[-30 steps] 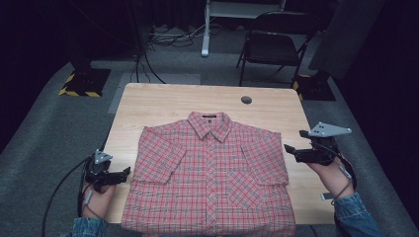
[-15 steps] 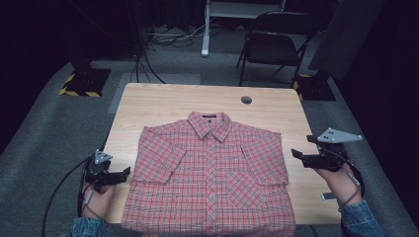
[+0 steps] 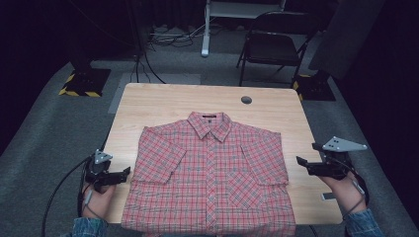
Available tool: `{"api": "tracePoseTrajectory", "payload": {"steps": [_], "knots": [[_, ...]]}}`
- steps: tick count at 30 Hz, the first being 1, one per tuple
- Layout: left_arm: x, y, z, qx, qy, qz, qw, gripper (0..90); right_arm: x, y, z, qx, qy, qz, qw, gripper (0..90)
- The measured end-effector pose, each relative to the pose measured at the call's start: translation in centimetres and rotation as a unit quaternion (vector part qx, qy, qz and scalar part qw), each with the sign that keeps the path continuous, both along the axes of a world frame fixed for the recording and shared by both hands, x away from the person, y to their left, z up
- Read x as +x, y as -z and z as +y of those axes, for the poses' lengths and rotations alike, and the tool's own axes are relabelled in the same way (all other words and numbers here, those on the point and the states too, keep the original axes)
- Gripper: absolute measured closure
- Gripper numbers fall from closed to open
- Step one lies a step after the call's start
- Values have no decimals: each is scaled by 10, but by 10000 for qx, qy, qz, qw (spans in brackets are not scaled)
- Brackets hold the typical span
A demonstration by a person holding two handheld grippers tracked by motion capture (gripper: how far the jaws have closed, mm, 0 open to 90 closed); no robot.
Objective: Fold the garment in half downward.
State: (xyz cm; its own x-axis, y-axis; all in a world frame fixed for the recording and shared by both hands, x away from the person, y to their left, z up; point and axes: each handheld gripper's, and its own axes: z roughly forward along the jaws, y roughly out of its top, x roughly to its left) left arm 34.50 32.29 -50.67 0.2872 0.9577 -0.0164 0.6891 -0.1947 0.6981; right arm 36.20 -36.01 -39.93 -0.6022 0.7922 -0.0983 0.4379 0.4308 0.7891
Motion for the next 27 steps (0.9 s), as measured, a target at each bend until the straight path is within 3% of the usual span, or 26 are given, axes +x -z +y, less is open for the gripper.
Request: {"api": "tracePoseTrajectory", "payload": {"steps": [14,27], "knots": [[0,0,-1,-5,56,9,10000,75,-7,34,-16,-25,189,272,9994,184],[3,1,-3,28,262,81,9996,18,-12,79,-27,-57,344,652,9973,166]]}}
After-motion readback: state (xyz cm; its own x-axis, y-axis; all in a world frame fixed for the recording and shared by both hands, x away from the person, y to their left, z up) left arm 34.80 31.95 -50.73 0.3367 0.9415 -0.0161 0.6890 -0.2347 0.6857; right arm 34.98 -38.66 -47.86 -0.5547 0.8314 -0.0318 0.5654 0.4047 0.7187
